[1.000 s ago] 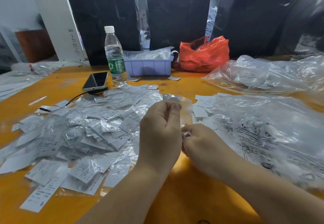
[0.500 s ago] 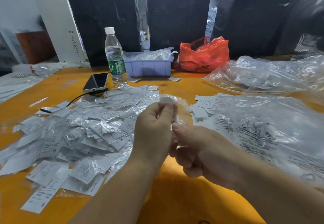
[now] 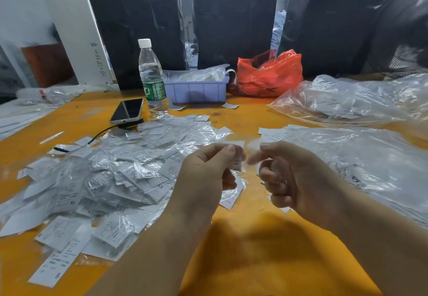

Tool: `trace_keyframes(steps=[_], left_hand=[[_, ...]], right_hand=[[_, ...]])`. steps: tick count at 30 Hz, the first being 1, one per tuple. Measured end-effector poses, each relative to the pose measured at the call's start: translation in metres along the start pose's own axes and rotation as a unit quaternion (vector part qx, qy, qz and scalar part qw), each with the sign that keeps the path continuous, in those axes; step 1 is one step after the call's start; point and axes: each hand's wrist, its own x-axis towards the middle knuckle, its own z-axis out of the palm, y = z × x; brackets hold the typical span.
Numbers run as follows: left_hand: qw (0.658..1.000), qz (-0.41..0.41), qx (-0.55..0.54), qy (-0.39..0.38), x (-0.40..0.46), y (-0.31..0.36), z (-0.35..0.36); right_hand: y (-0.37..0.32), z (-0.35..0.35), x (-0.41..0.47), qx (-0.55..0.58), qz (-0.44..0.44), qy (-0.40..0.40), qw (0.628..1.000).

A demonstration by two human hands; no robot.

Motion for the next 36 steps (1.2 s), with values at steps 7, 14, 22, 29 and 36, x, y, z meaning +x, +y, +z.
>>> trace_keyframes(steps=[7,14,22,29,36], left_hand=[[0.998,-0.019,0.026,-0.050,0.001,0.005,-0.003],[0.988,-0.020,0.097,-0.117,0.001,0.007,-0.011],[0.985,-0.020,0.105,-0.136,0.004,0.005,-0.015],[0.992,-0.050,0.044,-0.104,0.006,0.004,-0.015],[0.999,-0.025,0.035,-0.014,0.007,0.005,-0.012]], right_hand=[[-0.003,-0.003,0.003,-0.017,-0.064,-0.005,0.998],[-0.005,-0.006,-0.003,-0.065,-0.006,-0.127,0.990],[-0.003,-0.010,-0.002,-0.056,0.023,-0.164,0.985],[-0.004,-0.013,0.004,0.030,-0.022,-0.017,0.999],[-0.003,-0.011,0.004,0.102,-0.040,0.068,0.992]])
